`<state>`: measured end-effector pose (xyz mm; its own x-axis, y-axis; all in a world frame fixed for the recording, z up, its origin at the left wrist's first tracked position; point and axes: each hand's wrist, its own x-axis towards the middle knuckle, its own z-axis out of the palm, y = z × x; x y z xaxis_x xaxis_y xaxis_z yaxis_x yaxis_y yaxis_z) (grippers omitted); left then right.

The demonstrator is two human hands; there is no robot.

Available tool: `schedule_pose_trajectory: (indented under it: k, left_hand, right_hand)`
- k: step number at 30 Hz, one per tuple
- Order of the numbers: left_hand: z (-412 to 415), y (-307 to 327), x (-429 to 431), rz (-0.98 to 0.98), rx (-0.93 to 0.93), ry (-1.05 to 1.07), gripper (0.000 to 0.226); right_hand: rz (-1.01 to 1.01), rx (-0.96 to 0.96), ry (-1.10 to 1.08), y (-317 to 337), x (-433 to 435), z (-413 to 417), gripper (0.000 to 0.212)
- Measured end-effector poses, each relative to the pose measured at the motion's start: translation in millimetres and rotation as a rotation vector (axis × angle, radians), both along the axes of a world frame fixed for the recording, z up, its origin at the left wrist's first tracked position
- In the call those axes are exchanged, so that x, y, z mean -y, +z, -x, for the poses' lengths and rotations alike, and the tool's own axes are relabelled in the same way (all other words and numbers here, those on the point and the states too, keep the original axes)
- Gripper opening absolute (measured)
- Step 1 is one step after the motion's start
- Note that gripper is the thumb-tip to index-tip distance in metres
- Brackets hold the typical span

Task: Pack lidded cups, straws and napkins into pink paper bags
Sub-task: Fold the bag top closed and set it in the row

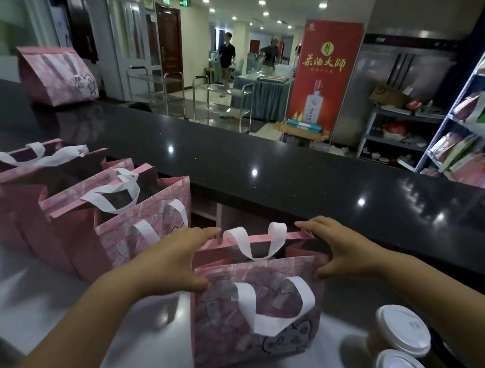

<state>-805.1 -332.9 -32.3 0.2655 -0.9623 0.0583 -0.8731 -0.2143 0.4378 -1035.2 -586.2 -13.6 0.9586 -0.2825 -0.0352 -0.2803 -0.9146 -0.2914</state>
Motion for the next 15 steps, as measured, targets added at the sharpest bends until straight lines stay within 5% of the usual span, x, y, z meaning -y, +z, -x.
schedule_pose_trajectory:
  k: [6, 15]
  left_hand:
    - [5, -20, -4, 0.153, -0.097, 0.047, 0.071]
    - [10, -36, -4, 0.324, -0.100, 0.140, 0.053]
  right_hand:
    - [-0.224, 0.117, -0.045, -21, 6, -4, 0.069]
    - [-0.278, 0.328, -0.045, -42, 3, -8, 0.061]
